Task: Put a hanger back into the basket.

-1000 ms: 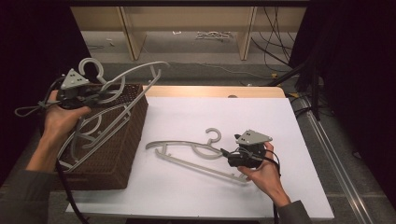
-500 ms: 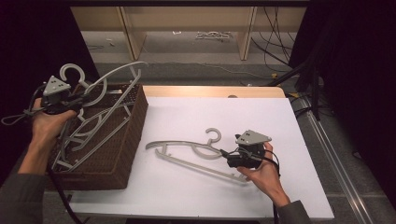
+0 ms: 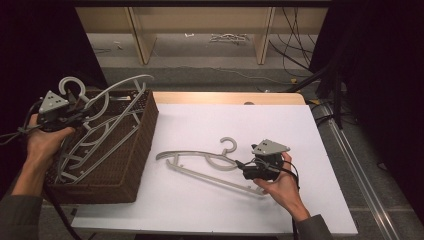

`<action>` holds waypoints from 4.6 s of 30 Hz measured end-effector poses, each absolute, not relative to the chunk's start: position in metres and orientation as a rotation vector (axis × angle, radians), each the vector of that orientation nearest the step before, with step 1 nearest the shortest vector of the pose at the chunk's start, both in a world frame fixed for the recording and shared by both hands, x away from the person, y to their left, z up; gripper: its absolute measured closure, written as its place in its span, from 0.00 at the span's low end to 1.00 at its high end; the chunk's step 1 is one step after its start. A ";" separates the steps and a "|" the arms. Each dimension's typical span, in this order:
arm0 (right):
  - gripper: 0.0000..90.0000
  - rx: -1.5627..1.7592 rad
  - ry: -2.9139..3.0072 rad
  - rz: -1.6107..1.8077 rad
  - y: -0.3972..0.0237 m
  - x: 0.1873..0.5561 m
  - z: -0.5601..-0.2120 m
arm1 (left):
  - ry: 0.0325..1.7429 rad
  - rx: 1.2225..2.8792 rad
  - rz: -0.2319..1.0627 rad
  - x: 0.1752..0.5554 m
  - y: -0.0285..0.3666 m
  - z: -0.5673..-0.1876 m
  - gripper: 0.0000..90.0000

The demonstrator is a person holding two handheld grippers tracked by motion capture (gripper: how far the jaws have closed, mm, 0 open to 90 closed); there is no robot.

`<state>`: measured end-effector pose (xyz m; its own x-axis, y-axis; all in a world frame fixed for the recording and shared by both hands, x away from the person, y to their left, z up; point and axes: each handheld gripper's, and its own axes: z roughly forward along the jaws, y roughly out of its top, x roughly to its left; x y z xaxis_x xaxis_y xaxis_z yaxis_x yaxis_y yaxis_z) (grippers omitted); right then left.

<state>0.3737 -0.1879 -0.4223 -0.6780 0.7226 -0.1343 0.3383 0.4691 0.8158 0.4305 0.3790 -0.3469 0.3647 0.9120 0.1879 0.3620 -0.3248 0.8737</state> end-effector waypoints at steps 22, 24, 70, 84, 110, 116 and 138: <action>0.28 0.889 2.261 1.093 -0.190 0.375 -0.425 | 1.118 1.902 0.879 0.422 0.394 -0.368 0.90; 0.28 0.890 2.262 1.093 -0.191 0.375 -0.425 | 1.115 1.906 0.879 0.422 0.395 -0.369 0.90; 0.28 0.885 2.278 1.077 -0.189 0.376 -0.428 | 1.280 2.239 0.798 0.452 0.397 -0.418 0.90; 0.28 0.892 2.282 1.073 -0.189 0.376 -0.428 | 1.348 2.181 0.818 0.450 0.404 -0.416 0.85; 0.28 0.885 2.281 1.073 -0.188 0.375 -0.428 | 1.223 1.795 0.719 0.397 0.336 -0.355 0.35; 0.28 0.890 2.283 1.076 -0.188 0.377 -0.429 | 1.135 1.768 0.670 0.386 0.301 -0.353 0.32; 0.28 0.877 2.291 1.094 -0.188 0.377 -0.430 | 0.842 1.788 0.520 0.352 0.200 -0.382 0.24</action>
<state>0.3772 -0.1884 -0.4301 -0.6958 0.7077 -0.1229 0.3494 0.4829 0.8029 0.3525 0.1996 -0.3816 0.6591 0.7508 -0.0430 0.2980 -0.2082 0.9316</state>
